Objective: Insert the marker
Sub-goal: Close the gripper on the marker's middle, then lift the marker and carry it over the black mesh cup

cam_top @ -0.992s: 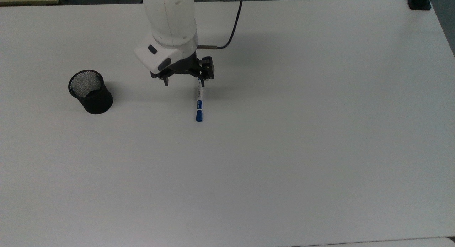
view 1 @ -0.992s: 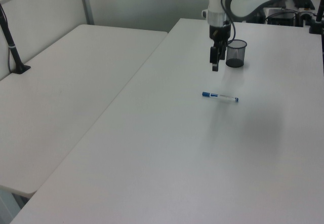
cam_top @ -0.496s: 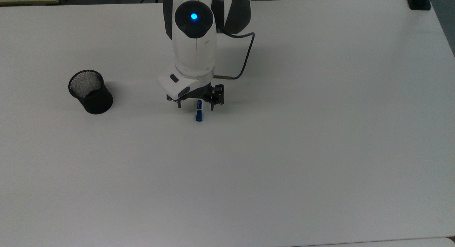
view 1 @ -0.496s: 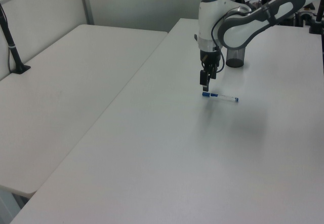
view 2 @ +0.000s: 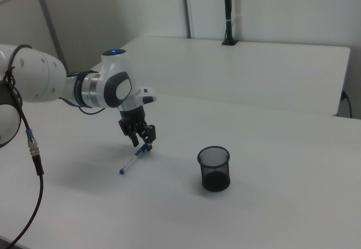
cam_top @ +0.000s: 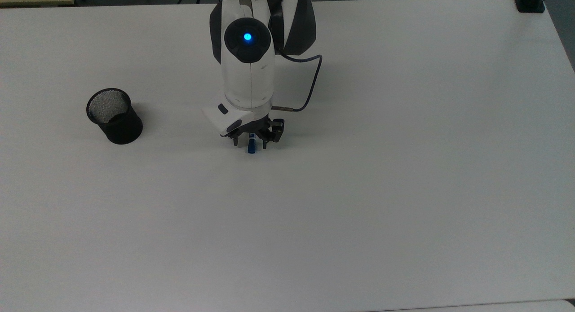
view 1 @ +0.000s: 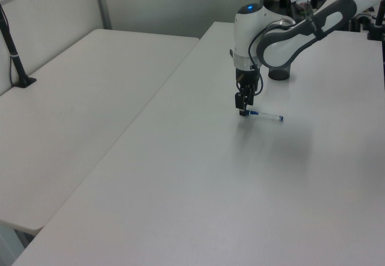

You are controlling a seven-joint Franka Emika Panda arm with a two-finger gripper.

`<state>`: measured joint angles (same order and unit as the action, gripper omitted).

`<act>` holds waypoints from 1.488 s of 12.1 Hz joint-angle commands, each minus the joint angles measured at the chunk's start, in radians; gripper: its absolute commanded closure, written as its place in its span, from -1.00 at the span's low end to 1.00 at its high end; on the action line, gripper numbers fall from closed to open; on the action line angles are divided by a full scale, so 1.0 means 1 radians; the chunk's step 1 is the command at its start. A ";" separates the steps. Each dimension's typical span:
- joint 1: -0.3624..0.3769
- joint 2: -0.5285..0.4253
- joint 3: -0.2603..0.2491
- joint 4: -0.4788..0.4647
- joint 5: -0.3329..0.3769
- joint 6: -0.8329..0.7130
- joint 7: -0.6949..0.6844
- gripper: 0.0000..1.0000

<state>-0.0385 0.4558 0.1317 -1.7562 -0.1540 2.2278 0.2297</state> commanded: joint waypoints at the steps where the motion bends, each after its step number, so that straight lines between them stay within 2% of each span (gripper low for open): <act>1: 0.005 -0.009 0.003 -0.020 -0.021 0.039 0.056 0.67; 4: 0.006 -0.005 0.003 -0.023 -0.022 0.039 0.056 0.74; 5: 0.008 -0.002 0.003 -0.026 -0.022 0.041 0.056 0.84; 8: 0.006 -0.006 0.003 -0.020 -0.022 0.038 0.056 0.93; 11: -0.009 -0.081 0.003 -0.006 -0.019 0.024 0.054 0.93; 14: -0.066 -0.198 0.005 -0.006 -0.007 0.013 0.046 0.93; 15: -0.105 -0.245 0.005 -0.006 -0.004 0.015 0.034 0.93; 18: -0.196 -0.321 0.006 -0.006 0.011 0.030 -0.059 0.91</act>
<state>-0.1487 0.2359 0.1302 -1.7178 -0.1542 2.2422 0.2493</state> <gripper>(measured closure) 0.837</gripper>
